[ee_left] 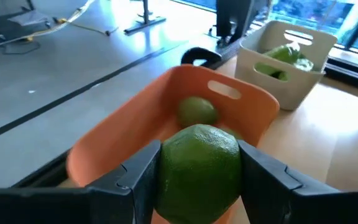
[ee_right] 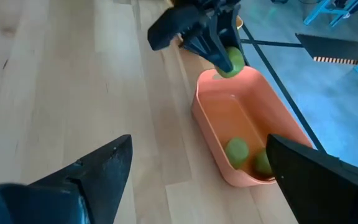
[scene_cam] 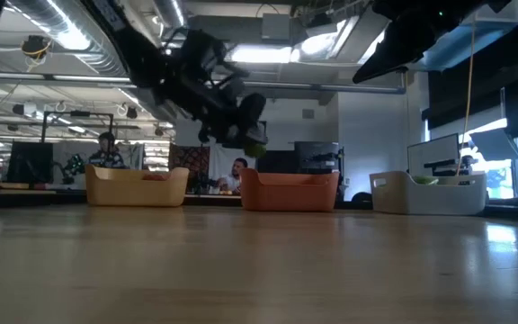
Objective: Sort produce into baskets
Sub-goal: Put the bottom lime into the orange bin
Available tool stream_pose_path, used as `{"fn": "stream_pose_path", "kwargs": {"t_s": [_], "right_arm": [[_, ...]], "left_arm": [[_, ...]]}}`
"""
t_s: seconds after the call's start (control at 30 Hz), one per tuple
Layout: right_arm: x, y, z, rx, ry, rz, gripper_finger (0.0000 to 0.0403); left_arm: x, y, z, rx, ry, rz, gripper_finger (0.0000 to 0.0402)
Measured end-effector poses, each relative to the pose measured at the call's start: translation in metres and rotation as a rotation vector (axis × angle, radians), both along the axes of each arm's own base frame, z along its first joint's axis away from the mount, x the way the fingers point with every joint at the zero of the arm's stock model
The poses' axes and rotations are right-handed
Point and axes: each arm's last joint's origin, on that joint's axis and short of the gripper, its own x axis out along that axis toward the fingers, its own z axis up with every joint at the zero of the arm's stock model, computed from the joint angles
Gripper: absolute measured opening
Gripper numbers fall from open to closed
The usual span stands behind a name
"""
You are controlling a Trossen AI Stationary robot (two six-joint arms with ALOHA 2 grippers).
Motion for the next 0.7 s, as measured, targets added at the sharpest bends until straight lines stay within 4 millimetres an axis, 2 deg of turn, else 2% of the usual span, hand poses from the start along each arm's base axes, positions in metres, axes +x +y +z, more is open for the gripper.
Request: {"fn": "stream_pose_path", "kwargs": {"t_s": [0.3,0.7], "right_arm": [[-0.001,0.000,-0.001,0.003,0.012,0.001,0.0358],[-0.001,0.000,-0.001,-0.001,0.018,0.001,0.0358]], "left_arm": [[0.005,0.013,-0.025,0.016,0.010,-0.026,0.0180],[0.006,0.014,-0.025,0.056,0.021,-0.039,0.0190]]}}
